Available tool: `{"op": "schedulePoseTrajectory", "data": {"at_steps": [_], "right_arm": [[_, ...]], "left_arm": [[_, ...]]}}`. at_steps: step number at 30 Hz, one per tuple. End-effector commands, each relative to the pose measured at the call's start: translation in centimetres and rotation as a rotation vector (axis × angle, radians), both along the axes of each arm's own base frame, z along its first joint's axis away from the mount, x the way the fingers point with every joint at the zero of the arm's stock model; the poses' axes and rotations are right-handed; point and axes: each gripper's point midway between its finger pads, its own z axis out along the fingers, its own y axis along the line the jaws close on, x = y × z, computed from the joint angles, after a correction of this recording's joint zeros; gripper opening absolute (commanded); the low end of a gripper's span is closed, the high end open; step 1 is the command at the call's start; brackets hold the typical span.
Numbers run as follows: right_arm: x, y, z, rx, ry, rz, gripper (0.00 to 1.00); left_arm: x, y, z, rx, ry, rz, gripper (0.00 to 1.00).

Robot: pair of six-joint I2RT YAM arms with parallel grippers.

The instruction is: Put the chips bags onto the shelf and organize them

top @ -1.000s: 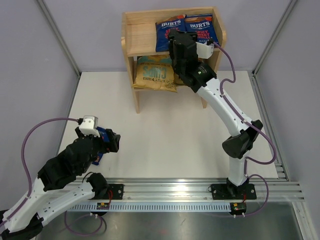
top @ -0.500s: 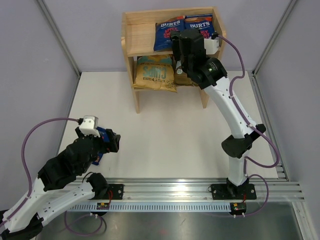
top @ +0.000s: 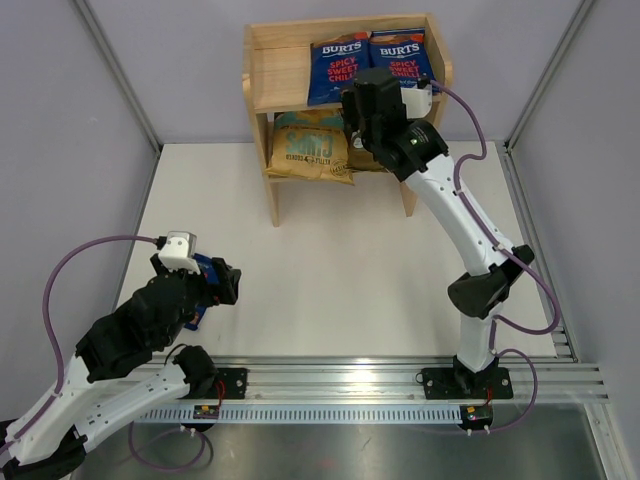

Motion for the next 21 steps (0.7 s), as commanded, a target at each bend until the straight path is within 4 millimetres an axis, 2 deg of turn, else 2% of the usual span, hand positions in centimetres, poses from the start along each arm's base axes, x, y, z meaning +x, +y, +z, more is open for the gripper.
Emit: {"op": "schedulePoseTrajectory", "data": {"at_steps": [1, 4, 9, 15, 18, 19, 21], "right_arm": [[-0.1, -2.8, 4.0, 0.074, -0.077, -0.067, 0.12], [0.9, -3.3, 3.6, 0.078, -0.067, -0.080, 0.11], [1.6, -2.6, 2.8, 0.078, -0.054, -0.060, 0.13], [0.5, -2.9, 3.6, 0.061, -0.059, -0.029, 0.38], [-0.4, -3.4, 4.3, 0.044, -0.065, -0.018, 0.42], [-0.8, -3.5, 4.5, 0.038, -0.068, -0.009, 0.49], [-1.2, -3.4, 4.2, 0.012, -0.053, 0.013, 0.55]], "left_arm": [[0.4, -0.3, 0.5, -0.023, -0.025, 0.008, 0.99], [0.4, -0.1, 0.7, -0.031, -0.031, 0.012, 0.99], [0.3, 0.0, 0.8, -0.036, -0.037, 0.013, 0.99], [0.4, 0.0, 0.7, -0.029, -0.034, 0.015, 0.99], [0.5, 0.2, 0.7, -0.026, -0.033, 0.031, 0.99], [0.5, 0.3, 0.7, -0.025, -0.033, 0.036, 0.99], [0.5, 0.7, 0.8, -0.025, -0.037, 0.055, 0.99]]}}
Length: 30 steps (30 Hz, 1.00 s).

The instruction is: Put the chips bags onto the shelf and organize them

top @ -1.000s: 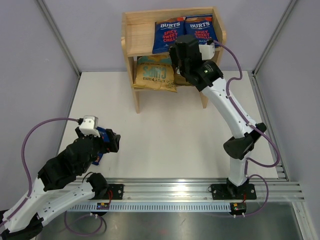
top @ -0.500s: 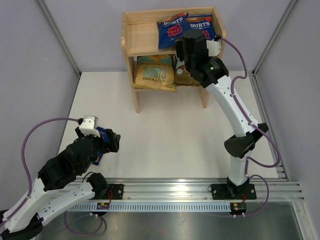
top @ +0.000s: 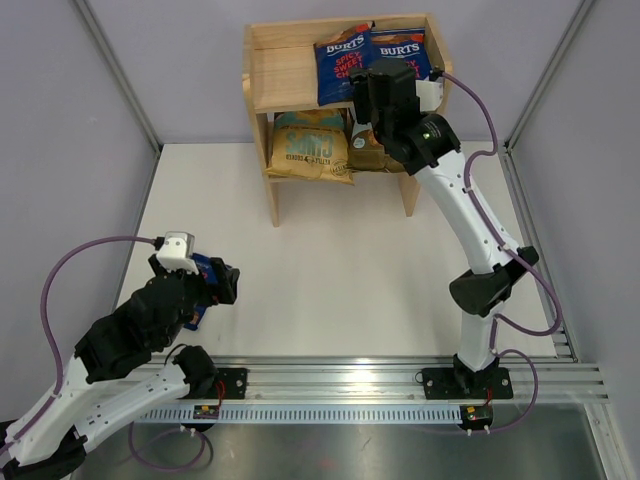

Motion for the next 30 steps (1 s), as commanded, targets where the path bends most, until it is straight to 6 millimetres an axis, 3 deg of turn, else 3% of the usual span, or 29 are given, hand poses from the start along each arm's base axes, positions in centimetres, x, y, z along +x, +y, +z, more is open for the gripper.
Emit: {"op": "schedulePoseTrajectory", "data": {"at_steps": [1, 7, 12, 15, 16, 18, 21, 22, 24, 25, 27, 28, 30], "right_arm": [[-2.4, -1.6, 3.2, -0.007, -0.041, 0.024, 0.58], [-3.9, -2.0, 1.9, -0.061, 0.000, 0.064, 0.73], [-6.3, -2.8, 3.9, -0.071, -0.072, 0.115, 0.79], [-7.9, -2.4, 5.4, -0.114, -0.138, 0.198, 0.87], [-9.0, -2.8, 5.7, -0.130, -0.153, 0.218, 0.98], [-10.6, -2.4, 6.0, -0.174, -0.199, 0.292, 1.00], [-13.4, -3.5, 4.2, -0.232, -0.224, 0.344, 0.99], [-14.8, -4.3, 1.6, -0.257, -0.202, 0.358, 0.99], [-16.2, -4.6, 0.1, -0.277, -0.242, 0.389, 0.99], [-17.1, -5.3, -2.6, -0.303, -0.209, 0.402, 0.99], [-18.0, -5.3, -5.3, -0.339, -0.183, 0.440, 1.00], [-18.4, -5.2, -7.9, -0.363, -0.142, 0.465, 0.99], [-19.0, -3.8, -10.4, -0.378, -0.122, 0.556, 0.99]], "left_arm": [[0.5, 0.6, 0.6, -0.020, -0.029, 0.053, 0.99], [0.5, 1.4, 0.9, -0.023, -0.037, 0.092, 0.99], [0.5, 2.4, 1.0, -0.027, -0.039, 0.149, 0.99], [0.6, 3.0, 1.2, -0.034, -0.047, 0.187, 0.99], [0.5, 3.5, 1.2, -0.037, -0.048, 0.205, 0.99], [0.5, 4.2, 1.3, -0.045, -0.055, 0.246, 0.99], [0.4, 5.6, 1.6, -0.066, -0.070, 0.322, 0.99], [0.3, 6.4, 1.6, -0.066, -0.072, 0.358, 0.99], [0.0, 7.7, 1.9, -0.089, -0.088, 0.422, 0.99], [-0.1, 8.1, 2.1, -0.100, -0.096, 0.441, 0.99], [-0.7, 9.2, 2.4, -0.135, -0.121, 0.490, 0.99], [-0.8, 9.7, 2.5, -0.144, -0.131, 0.507, 0.99], [-1.6, 10.9, 2.9, -0.183, -0.160, 0.551, 0.99]]}}
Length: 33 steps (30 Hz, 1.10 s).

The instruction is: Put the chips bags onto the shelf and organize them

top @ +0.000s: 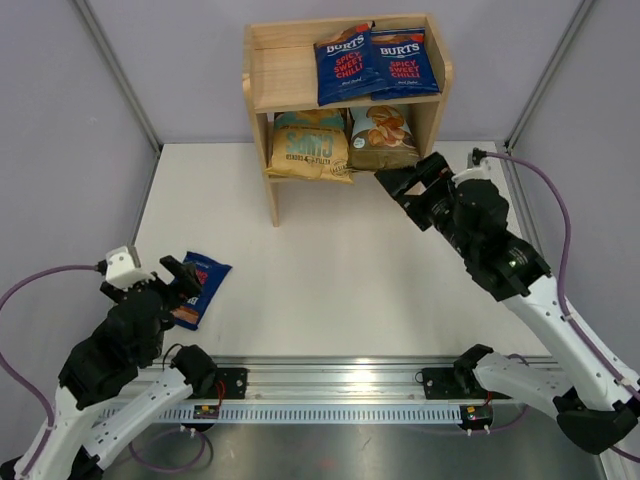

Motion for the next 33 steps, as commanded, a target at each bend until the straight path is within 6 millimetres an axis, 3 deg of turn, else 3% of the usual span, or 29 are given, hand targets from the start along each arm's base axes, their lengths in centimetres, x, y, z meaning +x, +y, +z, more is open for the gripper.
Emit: {"op": "schedulePoseTrajectory", "data": {"at_steps": [1, 3, 4, 5, 6, 7, 8, 9, 10, 11, 12, 14, 15, 18, 21, 23, 24, 27, 33], "right_arm": [[-0.4, 3.8, -5.8, -0.089, 0.041, 0.197, 0.99], [-0.8, 6.1, -7.5, -0.112, 0.031, 0.272, 0.99], [-0.8, 7.2, -10.2, -0.145, 0.071, 0.296, 1.00], [-1.1, 9.0, -9.9, -0.141, 0.002, 0.343, 0.99], [-1.3, 10.0, -12.9, -0.166, 0.032, 0.363, 0.99], [-1.4, 11.1, -13.3, -0.155, 0.003, 0.384, 0.99], [-1.3, 12.5, -12.6, -0.121, -0.063, 0.410, 0.99], [-2.5, 14.3, -13.4, -0.128, -0.071, 0.463, 1.00], [-2.5, 15.9, -15.7, -0.175, -0.062, 0.499, 0.99], [-2.7, 17.4, -15.5, -0.165, -0.106, 0.526, 0.99], [-3.4, 19.7, -17.9, -0.189, -0.080, 0.593, 0.99], [-3.8, 22.5, -19.2, -0.166, -0.073, 0.675, 1.00], [-3.8, 24.7, -21.4, -0.173, -0.033, 0.726, 0.99], [-3.1, 28.5, -25.0, -0.167, 0.063, 0.754, 0.99], [-2.0, 31.5, -28.4, -0.242, 0.116, 0.759, 0.99], [-2.0, 32.6, -30.5, -0.310, 0.148, 0.814, 0.96], [-1.2, 34.2, -31.4, -0.326, 0.152, 0.828, 0.93], [-1.0, 35.6, -34.4, -0.402, 0.197, 0.890, 0.88], [-1.7, 36.8, -38.2, -0.442, 0.287, 0.973, 0.80]], "left_arm": [[-1.2, 2.9, 2.5, -0.096, -0.117, 0.134, 0.99], [-2.0, 3.9, 2.8, -0.133, -0.159, 0.162, 0.99], [-2.3, 4.2, 2.9, -0.148, -0.175, 0.169, 0.99], [-2.5, 4.5, 3.0, -0.164, -0.191, 0.177, 0.99], [-2.9, 4.9, 3.2, -0.185, -0.215, 0.183, 0.99], [-3.0, 5.0, 3.1, -0.194, -0.224, 0.187, 0.99], [-3.1, 5.1, 3.2, -0.202, -0.234, 0.186, 0.99], [-3.2, 5.1, 3.3, -0.211, -0.245, 0.186, 0.99], [-3.3, 5.2, 3.4, -0.218, -0.252, 0.185, 0.99], [-3.4, 5.3, 3.4, -0.221, -0.256, 0.186, 0.99], [-3.3, 5.2, 3.3, -0.222, -0.256, 0.185, 0.99], [-3.2, 5.0, 3.3, -0.214, -0.250, 0.178, 0.99], [-3.1, 4.9, 3.4, -0.212, -0.249, 0.174, 0.99], [-2.7, 4.4, 3.3, -0.188, -0.229, 0.161, 0.99], [-2.3, 3.9, 3.3, -0.171, -0.216, 0.147, 0.99], [-2.1, 3.6, 3.3, -0.158, -0.208, 0.133, 0.99], [-2.0, 3.4, 3.3, -0.155, -0.205, 0.128, 0.99], [-1.8, 3.2, 3.2, -0.143, -0.194, 0.122, 0.99], [-1.5, 2.8, 3.1, -0.126, -0.184, 0.105, 0.99]]}}
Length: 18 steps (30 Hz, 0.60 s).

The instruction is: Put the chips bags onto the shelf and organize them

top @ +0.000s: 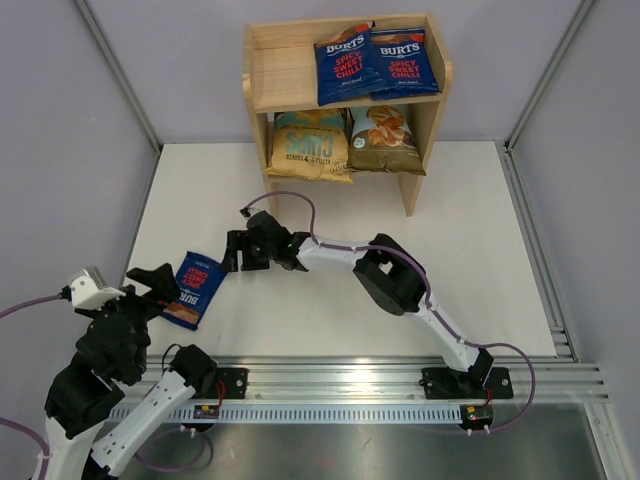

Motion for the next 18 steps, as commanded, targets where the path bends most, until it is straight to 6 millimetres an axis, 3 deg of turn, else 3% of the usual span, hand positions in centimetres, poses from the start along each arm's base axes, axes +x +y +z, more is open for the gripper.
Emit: {"op": "schedulePoseTrajectory", "data": {"at_steps": [1, 10, 18], "right_arm": [[-2.0, -0.1, -3.6, -0.102, 0.078, 0.093, 0.78], [-1.3, 0.6, -7.6, -0.174, 0.173, 0.033, 0.69], [0.3, 0.1, -10.7, -0.278, 0.179, -0.061, 0.53]], "left_arm": [[0.7, -0.7, 0.8, 0.006, -0.013, -0.016, 0.99], [1.2, -1.4, 0.6, 0.028, 0.007, -0.046, 0.99], [1.2, -1.6, 0.7, 0.026, 0.000, -0.058, 0.99]]}}
